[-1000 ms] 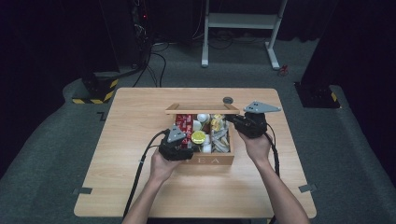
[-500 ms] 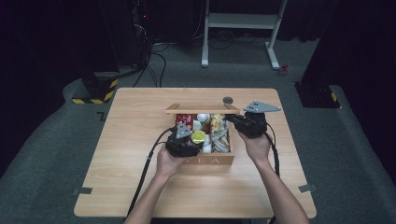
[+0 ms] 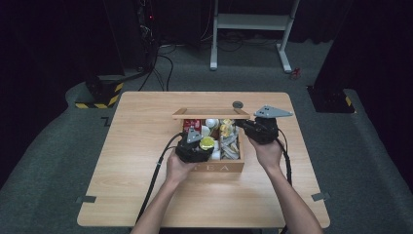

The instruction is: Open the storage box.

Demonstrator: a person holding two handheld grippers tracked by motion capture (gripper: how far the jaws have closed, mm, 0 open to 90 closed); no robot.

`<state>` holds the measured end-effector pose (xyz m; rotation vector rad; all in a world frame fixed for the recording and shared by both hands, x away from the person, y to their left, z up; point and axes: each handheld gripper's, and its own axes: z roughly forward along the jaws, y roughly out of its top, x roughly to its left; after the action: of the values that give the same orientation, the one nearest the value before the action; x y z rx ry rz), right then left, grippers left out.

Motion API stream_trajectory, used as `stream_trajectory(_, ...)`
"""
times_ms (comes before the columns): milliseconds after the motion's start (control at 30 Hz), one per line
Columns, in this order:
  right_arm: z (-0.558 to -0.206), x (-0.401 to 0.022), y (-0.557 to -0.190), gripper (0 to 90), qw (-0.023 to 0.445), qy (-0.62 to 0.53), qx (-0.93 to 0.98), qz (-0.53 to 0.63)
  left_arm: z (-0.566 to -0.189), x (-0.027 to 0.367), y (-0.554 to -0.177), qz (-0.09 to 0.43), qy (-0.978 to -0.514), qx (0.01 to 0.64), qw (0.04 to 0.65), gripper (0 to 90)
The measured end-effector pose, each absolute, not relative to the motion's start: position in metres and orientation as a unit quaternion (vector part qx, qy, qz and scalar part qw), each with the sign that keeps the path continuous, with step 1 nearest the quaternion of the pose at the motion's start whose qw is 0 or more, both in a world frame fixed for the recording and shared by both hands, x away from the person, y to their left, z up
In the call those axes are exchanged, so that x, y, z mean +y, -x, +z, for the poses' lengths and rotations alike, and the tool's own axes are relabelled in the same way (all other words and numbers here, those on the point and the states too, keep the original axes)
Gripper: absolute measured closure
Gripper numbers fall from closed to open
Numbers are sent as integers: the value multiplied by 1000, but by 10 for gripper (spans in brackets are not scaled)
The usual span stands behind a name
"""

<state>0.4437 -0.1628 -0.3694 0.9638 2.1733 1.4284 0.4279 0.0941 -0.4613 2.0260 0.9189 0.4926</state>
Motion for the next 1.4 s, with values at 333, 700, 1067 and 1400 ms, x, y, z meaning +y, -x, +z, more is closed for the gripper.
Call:
stream_trajectory(333, -369, -162, -444, 895, 182, -343, 771, 505, -462, 90, -430, 195, -810, 364, 417, 357)
stream_trajectory(700, -370, -162, -444, 896, 182, -342, 772, 504, -463, 80, -432, 207, -818, 362, 397, 368)
stream_trajectory(1067, -371, -161, -444, 896, 179, -343, 773, 503, -463, 80, -431, 205, -818, 361, 397, 380)
stream_trajectory(1400, -370, -161, -445, 897, 180, -342, 773, 503, -454, 86, -427, 199, -805, 360, 427, 382)
